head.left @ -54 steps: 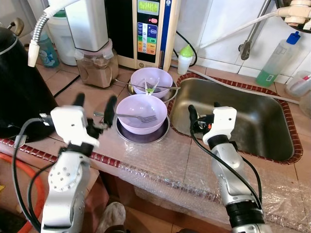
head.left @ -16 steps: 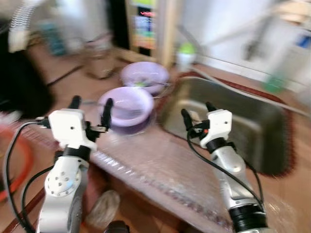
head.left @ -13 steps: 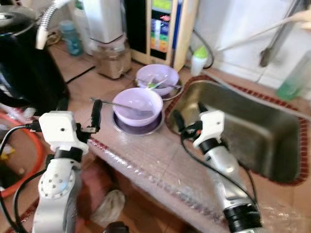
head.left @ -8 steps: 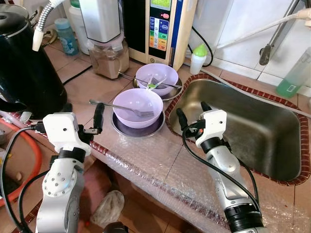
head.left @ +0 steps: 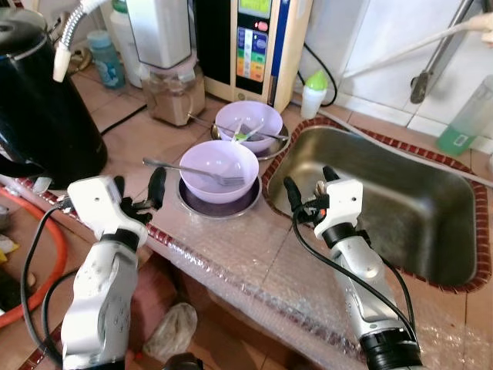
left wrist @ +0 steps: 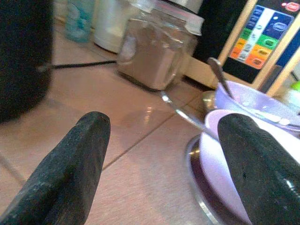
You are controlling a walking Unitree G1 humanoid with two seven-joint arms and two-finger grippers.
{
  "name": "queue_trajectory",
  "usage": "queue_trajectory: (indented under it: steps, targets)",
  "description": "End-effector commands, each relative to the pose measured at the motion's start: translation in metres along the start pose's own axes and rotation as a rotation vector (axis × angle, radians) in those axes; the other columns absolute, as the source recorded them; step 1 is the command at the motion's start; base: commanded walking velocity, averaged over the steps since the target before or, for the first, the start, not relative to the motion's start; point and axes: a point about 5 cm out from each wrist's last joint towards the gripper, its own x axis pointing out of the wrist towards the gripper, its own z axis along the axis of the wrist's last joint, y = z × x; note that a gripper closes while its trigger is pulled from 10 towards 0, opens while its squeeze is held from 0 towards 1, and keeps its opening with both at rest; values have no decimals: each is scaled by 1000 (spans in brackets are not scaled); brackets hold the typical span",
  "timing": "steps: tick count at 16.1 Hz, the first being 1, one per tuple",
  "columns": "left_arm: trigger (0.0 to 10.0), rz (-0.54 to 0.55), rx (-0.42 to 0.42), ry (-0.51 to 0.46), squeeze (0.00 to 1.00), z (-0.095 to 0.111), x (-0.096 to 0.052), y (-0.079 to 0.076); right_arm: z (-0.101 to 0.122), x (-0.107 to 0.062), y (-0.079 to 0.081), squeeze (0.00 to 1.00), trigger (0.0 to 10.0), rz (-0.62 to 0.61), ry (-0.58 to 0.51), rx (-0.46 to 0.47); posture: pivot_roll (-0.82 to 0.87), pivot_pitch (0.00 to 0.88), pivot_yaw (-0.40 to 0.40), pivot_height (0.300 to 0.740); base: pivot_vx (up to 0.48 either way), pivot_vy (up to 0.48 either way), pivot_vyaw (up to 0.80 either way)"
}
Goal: Kitchen organization
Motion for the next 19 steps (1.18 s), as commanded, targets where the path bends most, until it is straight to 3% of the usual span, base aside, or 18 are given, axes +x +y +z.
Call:
queue_trajectory:
  steps: [1, 5, 7, 8, 9, 10, 14, 19]
  targets:
    - [10000, -3, -15, -8, 0, 4, 5, 2, 8, 0, -1, 0, 10000, 4, -33, -20, 30, 8, 10, 740, 0, 0, 0]
    - [10000, -12, -111, 10, 0, 5, 15, 2, 7, -6, -1, 0, 10000, 6, -26, -30, 11, 19, 22, 740, 0, 0, 0]
    - [10000, -55, -244, 48, 0, -4, 29, -2, 6, -16, 1, 0, 10000, 49, -9, -39, -15, 32, 16, 740, 0, 0, 0]
    - [4667, -49, -252, 49, 0, -5, 31, -2, 6, -18, 1, 0, 10000, 51, -4, -40, -15, 32, 16, 740, 0, 0, 0]
    - [1020, -47, -272, 48, 0, -5, 34, -3, 5, -24, 1, 0, 10000, 58, 6, -50, -22, 35, 18, 740, 0, 0, -638]
    - [0, -46, -275, 51, 0, -5, 37, -3, 3, -28, 1, 0, 10000, 52, 16, -49, -35, 35, 24, 740, 0, 0, -800]
    - [0, -50, -290, 68, 0, -6, 43, 0, 1, -35, 0, 0, 10000, 12, 28, -34, -54, 21, 33, 740, 0, 0, -316]
    - [0, -19, -326, 64, 0, -6, 46, 7, 6, -34, 0, 0, 10000, 59, 24, -35, -52, 2, 28, 740, 0, 0, 0]
